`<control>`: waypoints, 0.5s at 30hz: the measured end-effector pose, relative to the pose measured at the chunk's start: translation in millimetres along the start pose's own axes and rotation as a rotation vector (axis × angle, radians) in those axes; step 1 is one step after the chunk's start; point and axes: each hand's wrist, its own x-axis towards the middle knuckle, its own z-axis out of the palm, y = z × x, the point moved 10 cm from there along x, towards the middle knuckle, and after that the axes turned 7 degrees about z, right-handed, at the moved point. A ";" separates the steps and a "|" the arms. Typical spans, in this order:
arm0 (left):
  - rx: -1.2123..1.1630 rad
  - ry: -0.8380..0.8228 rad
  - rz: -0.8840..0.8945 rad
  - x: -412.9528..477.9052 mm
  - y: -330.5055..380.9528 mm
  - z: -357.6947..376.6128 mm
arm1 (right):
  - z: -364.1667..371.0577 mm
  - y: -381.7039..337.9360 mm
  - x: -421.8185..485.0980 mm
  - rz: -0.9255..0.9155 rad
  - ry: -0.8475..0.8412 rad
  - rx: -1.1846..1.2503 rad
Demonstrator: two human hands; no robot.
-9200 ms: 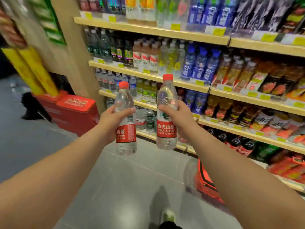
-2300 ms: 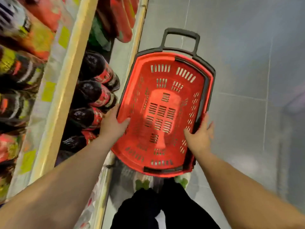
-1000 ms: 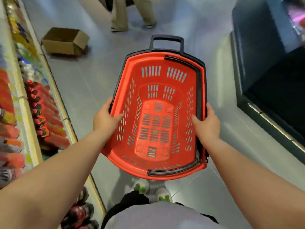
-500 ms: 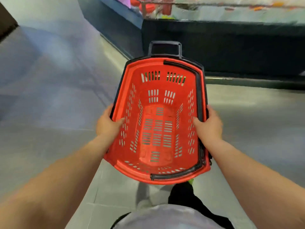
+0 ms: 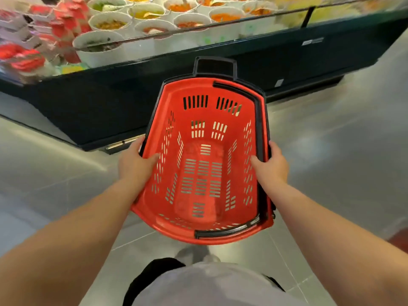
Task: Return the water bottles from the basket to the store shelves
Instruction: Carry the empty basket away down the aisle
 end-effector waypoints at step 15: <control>-0.011 -0.369 0.201 292.3 201.4 246.6 | -62.1 -23.9 260.1 0.303 0.317 0.197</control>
